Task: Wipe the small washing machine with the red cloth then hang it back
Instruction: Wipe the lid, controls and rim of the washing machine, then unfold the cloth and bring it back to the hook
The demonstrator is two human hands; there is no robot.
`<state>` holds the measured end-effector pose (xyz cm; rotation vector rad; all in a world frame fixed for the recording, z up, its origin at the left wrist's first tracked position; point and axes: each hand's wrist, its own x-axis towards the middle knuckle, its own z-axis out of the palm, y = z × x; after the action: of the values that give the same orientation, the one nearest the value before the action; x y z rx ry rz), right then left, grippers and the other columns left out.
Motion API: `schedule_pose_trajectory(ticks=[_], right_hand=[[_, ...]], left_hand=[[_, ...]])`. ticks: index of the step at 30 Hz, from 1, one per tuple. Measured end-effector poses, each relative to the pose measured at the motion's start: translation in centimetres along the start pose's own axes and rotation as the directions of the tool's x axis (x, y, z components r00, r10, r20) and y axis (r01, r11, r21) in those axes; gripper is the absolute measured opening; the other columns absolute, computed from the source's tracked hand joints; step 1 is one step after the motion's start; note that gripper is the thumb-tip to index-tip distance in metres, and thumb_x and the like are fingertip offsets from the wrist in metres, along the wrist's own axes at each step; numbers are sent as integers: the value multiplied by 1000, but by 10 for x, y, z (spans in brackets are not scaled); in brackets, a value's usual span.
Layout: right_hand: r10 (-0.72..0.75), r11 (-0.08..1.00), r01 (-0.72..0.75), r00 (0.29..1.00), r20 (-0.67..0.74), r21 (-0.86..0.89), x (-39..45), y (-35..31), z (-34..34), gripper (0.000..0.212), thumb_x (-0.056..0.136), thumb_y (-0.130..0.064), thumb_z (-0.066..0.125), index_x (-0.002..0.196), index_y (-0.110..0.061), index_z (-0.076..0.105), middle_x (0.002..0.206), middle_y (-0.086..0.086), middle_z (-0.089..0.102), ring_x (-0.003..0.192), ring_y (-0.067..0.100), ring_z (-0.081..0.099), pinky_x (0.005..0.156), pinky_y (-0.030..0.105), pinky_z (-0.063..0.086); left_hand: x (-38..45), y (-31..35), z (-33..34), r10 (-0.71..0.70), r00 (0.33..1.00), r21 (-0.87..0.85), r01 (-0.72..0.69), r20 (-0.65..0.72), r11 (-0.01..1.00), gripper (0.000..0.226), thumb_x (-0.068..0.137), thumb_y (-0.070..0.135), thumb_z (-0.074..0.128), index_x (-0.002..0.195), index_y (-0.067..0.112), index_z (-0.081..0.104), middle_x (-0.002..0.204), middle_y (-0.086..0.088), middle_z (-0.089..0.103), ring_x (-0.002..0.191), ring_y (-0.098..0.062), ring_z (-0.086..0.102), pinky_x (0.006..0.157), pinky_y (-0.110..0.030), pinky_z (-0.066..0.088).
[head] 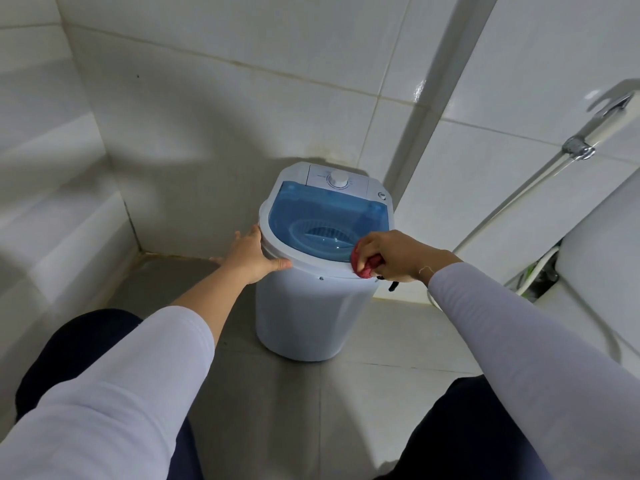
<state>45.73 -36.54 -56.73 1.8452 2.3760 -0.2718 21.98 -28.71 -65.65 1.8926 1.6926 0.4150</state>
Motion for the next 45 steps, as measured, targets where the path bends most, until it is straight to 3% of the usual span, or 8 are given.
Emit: schedule_pose_trajectory(ticks=[8,12,15,21,27,33,41,45], right_hand=[[179,983,-181,983,42,42,-13,7,-21,25,82,-13,64,105,-22,68,108,0,63,99,18,56,89,26,46],[267,933,-204,945,-189,296,-9,9,-47,26,85,-28,61,110,-21,64,107,2,62,97,19,52,84,25,38],[333,869,-172,897,-290,465,-3,4,-56,29,86,-38,59,108,-19,62,108,1,62,97,20,54,80,25,40],[419,518,-97,895,-153,850,5,-16,-70,34,90,-36,56,111,-9,57,90,-2,59,70,23,68,62,31,61],[375,253,-33,925,-67,967,6,-19,-87,42,93,-39,49,117,-6,55,105,8,61,82,21,68,66,28,62],[283,-23,75,957,-66,997,6,-13,-107,26,93,-27,52,110,-6,56,111,12,60,103,24,61,72,31,60],[228,125,149,958,-174,981,19,-18,-128,13,86,-2,59,99,-4,61,99,15,62,91,23,63,71,24,60],[315,233,162,920,-232,959,27,-18,-126,12,83,-10,66,94,-12,63,101,18,65,87,22,68,72,26,60]], left_hand=[[-16,16,-12,-45,999,91,45,-1,995,92,73,60,67,146,23,23,156,-5,25,148,-29,4,108,-73,8],[-20,32,-38,-56,995,177,70,-84,982,87,77,62,60,145,19,28,153,-9,31,146,-31,15,109,-71,12],[-17,48,-51,68,983,117,-48,-172,992,74,83,60,54,145,25,32,149,-7,39,140,-31,29,109,-68,19],[-14,98,-50,392,912,-168,-409,-124,897,52,78,63,56,121,33,59,132,9,58,126,-18,49,108,-52,33],[-7,124,-56,366,913,-201,-399,-182,895,36,80,48,63,112,32,59,112,9,67,113,-18,58,103,-51,40],[-2,127,-84,280,932,-203,-328,-231,923,30,86,36,62,114,25,62,107,5,69,105,-20,61,95,-43,49],[0,133,-110,292,907,-211,-362,-302,908,28,84,29,64,112,24,61,105,4,66,104,-17,60,89,-33,49],[-1,139,-110,322,820,-206,-459,-473,864,15,80,39,66,80,33,52,89,8,60,86,-13,58,88,-46,49]])
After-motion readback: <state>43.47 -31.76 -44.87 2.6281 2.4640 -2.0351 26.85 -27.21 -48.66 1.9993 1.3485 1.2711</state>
